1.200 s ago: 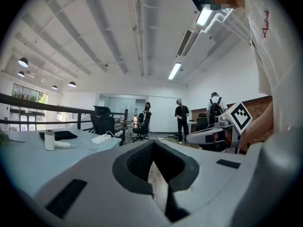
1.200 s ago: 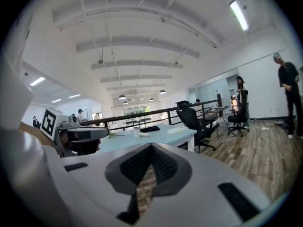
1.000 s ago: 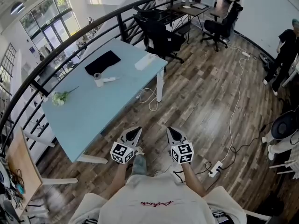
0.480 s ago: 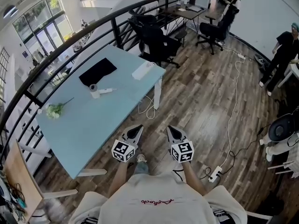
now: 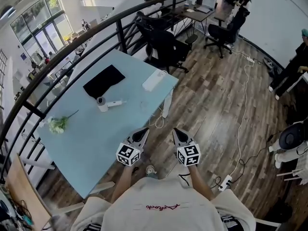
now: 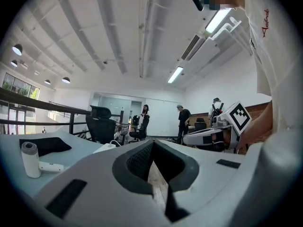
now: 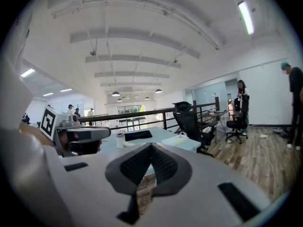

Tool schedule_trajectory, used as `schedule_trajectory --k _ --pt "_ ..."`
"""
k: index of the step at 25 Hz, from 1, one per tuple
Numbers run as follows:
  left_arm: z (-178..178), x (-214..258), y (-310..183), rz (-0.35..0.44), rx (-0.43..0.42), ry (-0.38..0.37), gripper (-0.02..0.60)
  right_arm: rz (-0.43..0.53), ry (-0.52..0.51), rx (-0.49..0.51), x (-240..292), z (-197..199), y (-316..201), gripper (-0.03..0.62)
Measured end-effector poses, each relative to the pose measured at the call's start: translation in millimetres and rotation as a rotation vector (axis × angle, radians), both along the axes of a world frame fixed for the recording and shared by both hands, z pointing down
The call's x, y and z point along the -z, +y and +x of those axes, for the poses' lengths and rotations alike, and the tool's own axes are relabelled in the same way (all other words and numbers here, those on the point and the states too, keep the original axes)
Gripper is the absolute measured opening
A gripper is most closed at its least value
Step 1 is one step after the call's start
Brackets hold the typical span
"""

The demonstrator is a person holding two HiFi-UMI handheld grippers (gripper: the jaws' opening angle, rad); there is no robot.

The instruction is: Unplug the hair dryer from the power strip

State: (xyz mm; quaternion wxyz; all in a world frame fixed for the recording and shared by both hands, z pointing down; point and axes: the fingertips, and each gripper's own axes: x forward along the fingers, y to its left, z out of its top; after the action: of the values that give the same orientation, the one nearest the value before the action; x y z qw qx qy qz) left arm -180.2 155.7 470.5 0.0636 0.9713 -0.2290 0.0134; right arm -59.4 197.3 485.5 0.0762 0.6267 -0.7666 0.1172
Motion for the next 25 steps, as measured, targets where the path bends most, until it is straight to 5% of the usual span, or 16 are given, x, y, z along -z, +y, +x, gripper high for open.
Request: schedule_trajectory --k 10,25 --pt "-9 -4 -62 -0.006 -0.052 0.015 0.008 0.0 0.017 -0.05 -2 -13 -58 0.017" --pt "-7 -20 -87 -0.026 -0.106 0.012 0.006 -0.013 0.021 -0.102 -14 -14 -79 0.017"
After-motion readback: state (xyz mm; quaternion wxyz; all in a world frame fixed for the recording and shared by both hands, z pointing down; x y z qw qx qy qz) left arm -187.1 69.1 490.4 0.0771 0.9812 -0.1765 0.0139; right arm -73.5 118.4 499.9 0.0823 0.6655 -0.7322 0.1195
